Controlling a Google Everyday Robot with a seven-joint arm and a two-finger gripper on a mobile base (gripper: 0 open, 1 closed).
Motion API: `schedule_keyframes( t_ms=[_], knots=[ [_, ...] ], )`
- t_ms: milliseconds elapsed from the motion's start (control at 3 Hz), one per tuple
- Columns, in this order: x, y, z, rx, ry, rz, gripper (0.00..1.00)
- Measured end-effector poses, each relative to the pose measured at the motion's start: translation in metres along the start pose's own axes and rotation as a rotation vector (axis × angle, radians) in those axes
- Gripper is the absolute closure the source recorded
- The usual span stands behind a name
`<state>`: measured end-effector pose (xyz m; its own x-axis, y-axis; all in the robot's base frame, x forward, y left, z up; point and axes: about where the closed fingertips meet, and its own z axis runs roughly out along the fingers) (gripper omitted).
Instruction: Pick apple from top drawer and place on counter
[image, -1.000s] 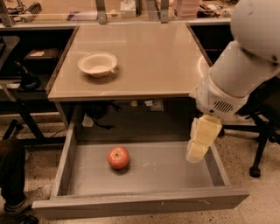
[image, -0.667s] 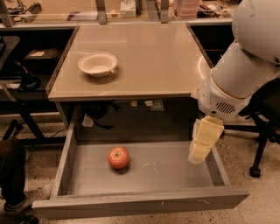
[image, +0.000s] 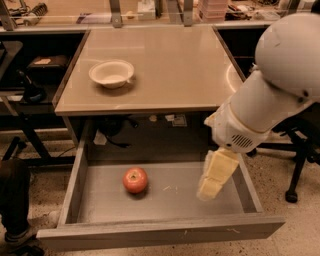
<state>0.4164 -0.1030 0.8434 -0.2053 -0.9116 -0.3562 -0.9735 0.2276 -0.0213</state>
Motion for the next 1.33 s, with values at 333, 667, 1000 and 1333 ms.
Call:
schedule_keyframes(
  t_ms=[333,667,1000,1333],
  knots=[
    [-0.042,-0.009,0.037,0.022,-0.125,0.015,0.0],
    [-0.042,-0.009,0.037,0.022,-0.125,0.014,0.0],
    [-0.051,-0.008,0.052,0.017,-0.169,0.03,0.0],
    [-0.07,-0.018,0.084,0.011,-0.223,0.058,0.0]
  ],
)
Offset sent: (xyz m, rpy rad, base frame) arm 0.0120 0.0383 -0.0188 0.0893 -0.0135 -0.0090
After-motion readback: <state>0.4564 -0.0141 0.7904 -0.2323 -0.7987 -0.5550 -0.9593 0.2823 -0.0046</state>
